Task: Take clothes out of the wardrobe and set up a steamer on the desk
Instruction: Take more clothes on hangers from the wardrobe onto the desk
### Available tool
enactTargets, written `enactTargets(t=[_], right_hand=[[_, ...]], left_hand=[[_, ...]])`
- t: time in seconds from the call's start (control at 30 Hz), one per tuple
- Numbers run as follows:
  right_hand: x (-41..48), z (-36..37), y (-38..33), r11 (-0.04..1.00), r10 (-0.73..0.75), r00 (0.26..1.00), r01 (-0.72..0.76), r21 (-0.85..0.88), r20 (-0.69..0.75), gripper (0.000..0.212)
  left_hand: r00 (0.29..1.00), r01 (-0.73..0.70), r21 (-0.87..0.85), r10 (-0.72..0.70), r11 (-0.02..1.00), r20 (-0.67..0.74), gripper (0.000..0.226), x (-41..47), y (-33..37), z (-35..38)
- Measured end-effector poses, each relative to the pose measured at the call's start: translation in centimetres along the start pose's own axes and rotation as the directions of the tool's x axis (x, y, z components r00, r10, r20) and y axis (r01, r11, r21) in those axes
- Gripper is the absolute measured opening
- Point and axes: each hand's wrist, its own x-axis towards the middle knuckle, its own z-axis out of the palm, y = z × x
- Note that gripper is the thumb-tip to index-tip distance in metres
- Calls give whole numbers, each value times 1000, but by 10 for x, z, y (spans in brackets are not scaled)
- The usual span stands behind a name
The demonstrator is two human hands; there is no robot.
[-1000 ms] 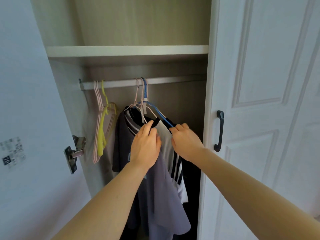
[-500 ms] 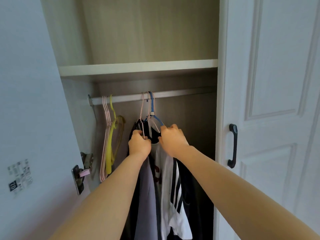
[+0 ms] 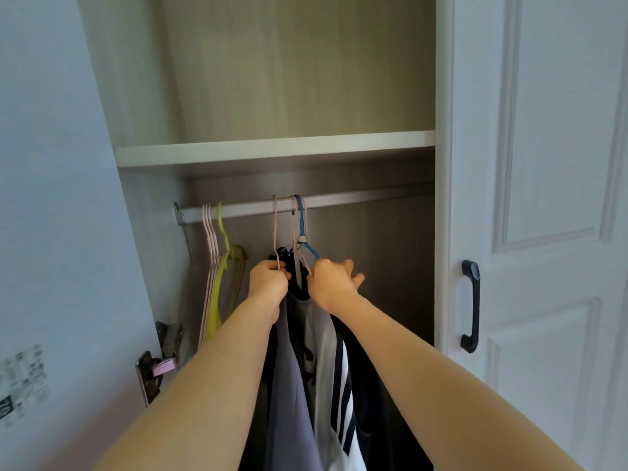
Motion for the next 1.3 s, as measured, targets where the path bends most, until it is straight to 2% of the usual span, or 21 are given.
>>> enactTargets(t=[0.13,0.27,0.4,0.6,0.67,0.73,0.83,0.9,1.0,1.07,1.13,1.23,1.3], right_hand=[[-2,-10,-12,998,40,998,-42,38,37,11],[-6,-13,-22,987,88,995,-83,141,-36,23],[-14,-25,-28,981,90,991,-71,178,-98,22],[-36,-33,-30,975,92,990,-68,210,-104,21],[-45,-33,-28,968,105,991,-81,238,-88,21],[-56,-31,-25,954,115,991,-93,285,-63,22],[-76,-27,-18,942,87,995,-68,330,-43,11],[-95,-29,-13,928,74,996,-52,370,-46,9],[-131,-36,-5,892,69,995,-28,452,-74,18],[-157,-40,-1,893,61,994,-12,451,-93,18],[-185,-44,1,894,61,994,-12,448,-95,16],[-227,-51,4,895,63,994,-15,445,-94,16],[-257,-57,5,900,68,993,-19,435,-98,16]], left_hand=[[999,-30,16,31,999,-18,25,0,15,-6],[1000,-24,-39,23,999,-20,22,-5,28,-12],[1000,13,-77,-15,997,-21,19,-13,39,-13],[999,51,-132,-51,990,-1,24,-34,39,-11],[995,104,-208,-104,973,12,23,-45,37,-12],[976,215,-310,-217,926,26,18,-58,38,-13],[939,329,-410,-342,851,42,31,-79,34,-20],[928,346,-442,-370,827,35,28,-97,29,-25],[926,352,-447,-375,823,40,29,-133,24,-33],[929,344,-453,-369,822,36,27,-159,20,-40],[933,336,-463,-356,820,46,14,-186,14,-48],[924,373,-479,-363,795,118,14,-230,7,-63],[935,345,-471,-342,812,93,13,-262,9,-70]])
